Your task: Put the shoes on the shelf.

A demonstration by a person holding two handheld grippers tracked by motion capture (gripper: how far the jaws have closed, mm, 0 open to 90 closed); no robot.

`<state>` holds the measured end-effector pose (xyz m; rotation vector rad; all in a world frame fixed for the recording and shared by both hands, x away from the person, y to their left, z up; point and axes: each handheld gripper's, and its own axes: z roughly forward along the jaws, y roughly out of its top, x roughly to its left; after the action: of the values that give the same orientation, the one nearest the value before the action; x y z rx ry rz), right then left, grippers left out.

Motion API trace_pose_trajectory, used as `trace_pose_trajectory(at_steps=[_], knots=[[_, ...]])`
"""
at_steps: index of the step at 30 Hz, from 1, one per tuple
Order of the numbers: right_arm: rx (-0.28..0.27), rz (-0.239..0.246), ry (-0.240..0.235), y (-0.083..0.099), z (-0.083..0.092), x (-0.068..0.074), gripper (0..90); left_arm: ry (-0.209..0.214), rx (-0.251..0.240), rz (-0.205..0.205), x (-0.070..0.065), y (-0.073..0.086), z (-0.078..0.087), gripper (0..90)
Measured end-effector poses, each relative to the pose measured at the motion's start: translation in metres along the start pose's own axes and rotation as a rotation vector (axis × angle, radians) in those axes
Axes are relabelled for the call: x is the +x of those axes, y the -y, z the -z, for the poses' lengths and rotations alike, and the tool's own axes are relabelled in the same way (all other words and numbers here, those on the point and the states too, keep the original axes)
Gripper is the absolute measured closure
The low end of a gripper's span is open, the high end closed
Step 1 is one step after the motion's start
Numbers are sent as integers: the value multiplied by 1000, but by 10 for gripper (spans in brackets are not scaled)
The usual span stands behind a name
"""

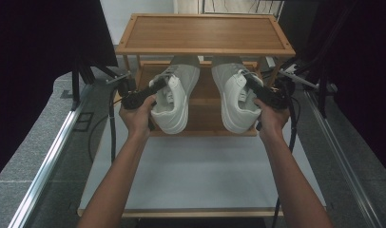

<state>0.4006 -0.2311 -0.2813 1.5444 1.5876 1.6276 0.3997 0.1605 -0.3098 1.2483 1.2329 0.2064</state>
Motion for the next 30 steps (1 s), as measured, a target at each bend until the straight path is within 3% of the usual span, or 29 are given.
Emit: trace_pose_trajectory(at_steps=[13, 25, 30], knots=[[24, 5, 26, -2, -13, 5, 829, -26, -5, 40, 2, -1, -13, 806], [26, -19, 49, 4, -34, 12, 826, -51, -5, 52, -9, -1, -37, 800], [24, -20, 90, 6, -43, 15, 821, -66, -11, 55, -14, -3, -43, 790]])
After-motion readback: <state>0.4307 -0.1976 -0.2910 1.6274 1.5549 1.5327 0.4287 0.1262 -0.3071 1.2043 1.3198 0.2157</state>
